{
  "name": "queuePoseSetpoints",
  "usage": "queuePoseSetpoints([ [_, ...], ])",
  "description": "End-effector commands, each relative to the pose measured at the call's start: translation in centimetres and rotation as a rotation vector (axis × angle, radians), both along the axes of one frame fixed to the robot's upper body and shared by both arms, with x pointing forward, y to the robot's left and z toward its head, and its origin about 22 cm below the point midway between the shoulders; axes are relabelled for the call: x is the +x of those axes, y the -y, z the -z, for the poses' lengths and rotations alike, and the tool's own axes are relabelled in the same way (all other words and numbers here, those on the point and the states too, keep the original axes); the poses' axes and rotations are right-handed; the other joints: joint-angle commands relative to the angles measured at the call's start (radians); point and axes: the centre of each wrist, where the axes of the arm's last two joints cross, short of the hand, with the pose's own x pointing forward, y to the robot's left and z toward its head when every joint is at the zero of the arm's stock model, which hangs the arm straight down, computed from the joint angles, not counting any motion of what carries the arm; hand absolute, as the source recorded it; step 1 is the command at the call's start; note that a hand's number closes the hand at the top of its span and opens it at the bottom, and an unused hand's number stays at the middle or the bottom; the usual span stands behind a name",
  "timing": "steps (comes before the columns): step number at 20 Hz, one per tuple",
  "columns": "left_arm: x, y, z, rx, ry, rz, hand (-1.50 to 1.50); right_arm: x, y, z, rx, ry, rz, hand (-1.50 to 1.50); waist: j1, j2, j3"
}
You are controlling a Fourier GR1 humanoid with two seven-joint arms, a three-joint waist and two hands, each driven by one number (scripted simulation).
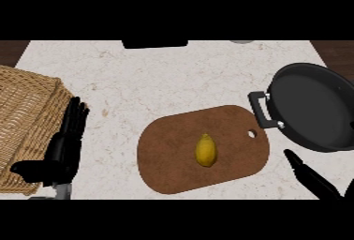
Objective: Pick the lemon from the cutting board and place it in the pot
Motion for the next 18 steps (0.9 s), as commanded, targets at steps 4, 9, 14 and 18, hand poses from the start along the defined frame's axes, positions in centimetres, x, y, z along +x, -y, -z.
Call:
queuePoseSetpoints([
  [4, 0.2, 1.0, 0.1, -0.003, 0.037, -0.002, 0.00, -8.7, -7.0, 0.8, -0.147, 0.022, 0.068, -1.50, 0.026, 0.014, 0.001],
  [9, -0.1, 1.6, -0.1, 0.004, 0.046, 0.025, 0.00, -13.0, -7.3, 3.0, -0.271, -0.348, 0.098, -1.50, 0.047, 0.029, -0.004],
  [14, 0.5, 1.5, -0.6, 0.013, 0.068, 0.058, 0.00, -15.2, -8.3, 3.6, -0.360, -0.623, 0.143, -1.50, 0.072, 0.043, -0.006],
  [18, 1.8, 2.1, -0.5, 0.006, 0.057, 0.057, 0.00, -13.4, -10.8, 1.3, -0.362, -0.688, 0.177, -1.50, 0.078, 0.044, -0.003],
])
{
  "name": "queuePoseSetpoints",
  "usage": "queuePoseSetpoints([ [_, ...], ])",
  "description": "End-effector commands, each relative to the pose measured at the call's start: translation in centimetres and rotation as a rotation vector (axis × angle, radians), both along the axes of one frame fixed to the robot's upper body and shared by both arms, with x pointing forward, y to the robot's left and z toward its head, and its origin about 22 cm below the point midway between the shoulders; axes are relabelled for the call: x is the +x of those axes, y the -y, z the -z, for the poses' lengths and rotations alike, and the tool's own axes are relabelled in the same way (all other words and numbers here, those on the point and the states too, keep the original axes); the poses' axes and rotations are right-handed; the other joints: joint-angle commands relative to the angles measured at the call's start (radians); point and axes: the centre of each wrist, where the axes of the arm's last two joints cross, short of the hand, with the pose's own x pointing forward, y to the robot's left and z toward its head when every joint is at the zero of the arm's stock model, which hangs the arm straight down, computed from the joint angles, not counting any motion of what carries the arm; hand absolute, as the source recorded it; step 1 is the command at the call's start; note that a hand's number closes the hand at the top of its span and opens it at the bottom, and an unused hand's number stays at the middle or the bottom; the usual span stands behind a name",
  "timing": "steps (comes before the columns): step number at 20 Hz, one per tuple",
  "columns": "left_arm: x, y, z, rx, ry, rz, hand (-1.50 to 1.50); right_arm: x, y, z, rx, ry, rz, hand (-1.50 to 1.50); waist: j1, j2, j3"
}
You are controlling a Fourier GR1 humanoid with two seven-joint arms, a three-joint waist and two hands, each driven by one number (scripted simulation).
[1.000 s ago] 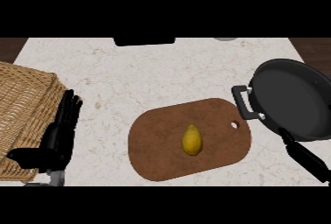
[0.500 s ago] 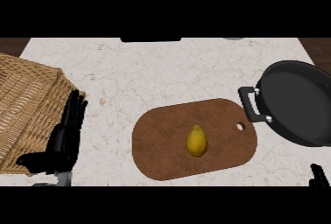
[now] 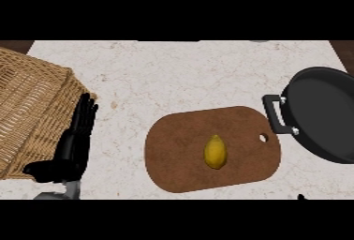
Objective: Pick the lemon from the cutting board and place it in the pot
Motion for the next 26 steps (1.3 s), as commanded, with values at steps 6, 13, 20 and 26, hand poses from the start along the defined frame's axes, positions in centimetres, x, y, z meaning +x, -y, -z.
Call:
queuePoseSetpoints([
  [6, 1.2, 0.5, 0.4, -0.010, -0.013, 0.013, 0.00, 3.8, -5.4, -3.9, -0.038, -0.177, 0.057, -1.50, 0.008, -0.006, 0.005],
  [13, 0.4, -0.3, 1.0, -0.005, -0.006, 0.002, 0.00, 9.6, -7.4, -3.4, -0.093, -0.363, 0.140, -1.50, 0.011, -0.011, 0.007],
  [20, 0.6, 1.8, 0.3, -0.020, -0.025, 0.011, 0.00, 12.7, -9.2, -1.4, -0.070, -0.379, 0.091, -1.50, 0.000, -0.016, 0.008],
  [26, -0.5, 1.3, 0.8, -0.011, -0.021, -0.008, 0.00, 14.0, -10.4, -0.2, -0.097, -0.403, 0.104, -1.50, -0.001, -0.017, 0.008],
])
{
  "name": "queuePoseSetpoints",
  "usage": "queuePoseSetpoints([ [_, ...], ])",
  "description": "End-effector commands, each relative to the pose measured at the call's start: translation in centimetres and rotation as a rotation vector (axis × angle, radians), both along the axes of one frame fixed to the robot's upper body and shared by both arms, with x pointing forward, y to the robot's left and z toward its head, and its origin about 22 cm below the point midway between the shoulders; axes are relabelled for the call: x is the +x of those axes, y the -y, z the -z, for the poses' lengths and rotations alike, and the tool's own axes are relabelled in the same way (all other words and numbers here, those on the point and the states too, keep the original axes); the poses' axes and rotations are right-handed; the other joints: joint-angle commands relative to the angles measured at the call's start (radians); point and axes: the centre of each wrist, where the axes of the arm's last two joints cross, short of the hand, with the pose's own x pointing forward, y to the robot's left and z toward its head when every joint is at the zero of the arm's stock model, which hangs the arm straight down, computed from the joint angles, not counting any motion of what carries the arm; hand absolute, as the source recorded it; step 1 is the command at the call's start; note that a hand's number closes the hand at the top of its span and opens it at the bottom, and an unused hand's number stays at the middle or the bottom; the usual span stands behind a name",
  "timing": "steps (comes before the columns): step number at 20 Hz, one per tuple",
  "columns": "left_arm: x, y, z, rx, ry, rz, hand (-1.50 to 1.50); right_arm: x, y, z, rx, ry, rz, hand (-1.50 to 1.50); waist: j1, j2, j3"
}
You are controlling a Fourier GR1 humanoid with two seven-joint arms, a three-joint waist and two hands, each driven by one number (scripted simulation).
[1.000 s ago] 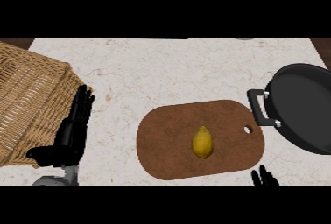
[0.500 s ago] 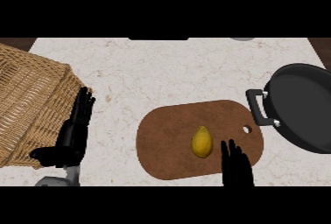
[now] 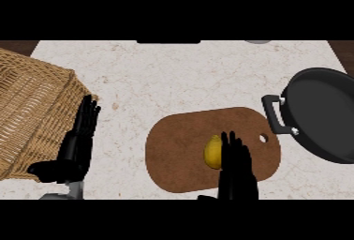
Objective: Pick the lemon from the cutting board and place it in the pot
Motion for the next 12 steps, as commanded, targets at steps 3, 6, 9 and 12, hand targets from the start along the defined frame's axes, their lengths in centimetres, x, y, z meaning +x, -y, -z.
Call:
queuePoseSetpoints([
  [3, -0.7, 1.0, 0.0, -0.005, -0.013, -0.001, 0.00, 1.6, 0.7, 0.6, -0.004, -0.004, 0.017, -1.50, -0.003, -0.001, 0.000],
  [6, 1.1, -1.1, 1.8, -0.002, -0.004, 0.023, 0.00, 1.0, 1.8, 1.4, -0.007, -0.002, 0.008, -1.50, -0.006, 0.000, 0.000],
  [9, -0.8, -0.8, 0.0, 0.006, 0.008, 0.002, 0.00, 2.0, -0.2, 3.3, 0.010, -0.008, 0.021, -1.50, 0.000, -0.001, 0.000],
  [12, 0.4, -1.4, 0.8, 0.015, 0.007, 0.006, 0.00, 1.5, 1.7, 3.6, -0.108, 0.095, -0.016, 1.50, -0.006, -0.001, 0.000],
])
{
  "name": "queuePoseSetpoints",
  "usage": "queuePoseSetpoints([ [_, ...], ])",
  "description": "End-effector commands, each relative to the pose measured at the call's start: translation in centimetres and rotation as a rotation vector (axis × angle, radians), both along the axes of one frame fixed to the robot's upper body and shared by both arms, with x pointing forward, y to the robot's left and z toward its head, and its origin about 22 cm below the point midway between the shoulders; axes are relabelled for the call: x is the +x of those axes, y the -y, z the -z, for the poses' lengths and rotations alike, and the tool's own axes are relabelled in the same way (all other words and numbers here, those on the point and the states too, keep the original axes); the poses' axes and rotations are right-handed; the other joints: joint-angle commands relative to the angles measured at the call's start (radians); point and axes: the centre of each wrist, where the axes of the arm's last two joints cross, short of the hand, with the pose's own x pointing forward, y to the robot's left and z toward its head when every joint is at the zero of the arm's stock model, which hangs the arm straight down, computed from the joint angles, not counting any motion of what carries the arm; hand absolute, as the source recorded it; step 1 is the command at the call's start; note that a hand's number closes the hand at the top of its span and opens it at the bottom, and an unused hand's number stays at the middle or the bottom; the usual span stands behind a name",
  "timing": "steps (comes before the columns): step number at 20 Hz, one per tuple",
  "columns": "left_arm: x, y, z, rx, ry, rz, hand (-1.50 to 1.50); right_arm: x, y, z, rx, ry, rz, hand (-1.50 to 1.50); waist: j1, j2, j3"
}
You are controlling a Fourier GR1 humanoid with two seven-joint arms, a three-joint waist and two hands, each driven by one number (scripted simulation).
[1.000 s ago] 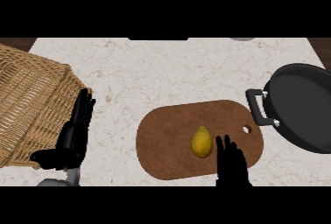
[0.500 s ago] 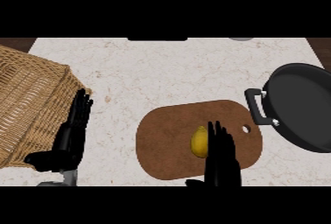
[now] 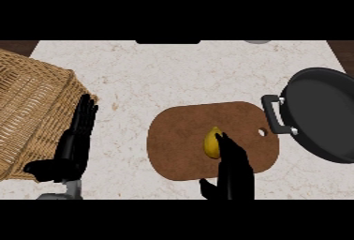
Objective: Pick the lemon from the cutting board and place it in the pot
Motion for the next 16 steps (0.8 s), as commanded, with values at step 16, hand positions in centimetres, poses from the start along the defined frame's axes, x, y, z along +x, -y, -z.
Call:
queuePoseSetpoints([
  [16, -1.4, 0.2, -1.1, 0.003, -0.012, 0.013, 0.00, 3.8, -1.5, -0.9, -0.192, 0.107, -0.080, 1.50, 0.015, 0.001, 0.001],
])
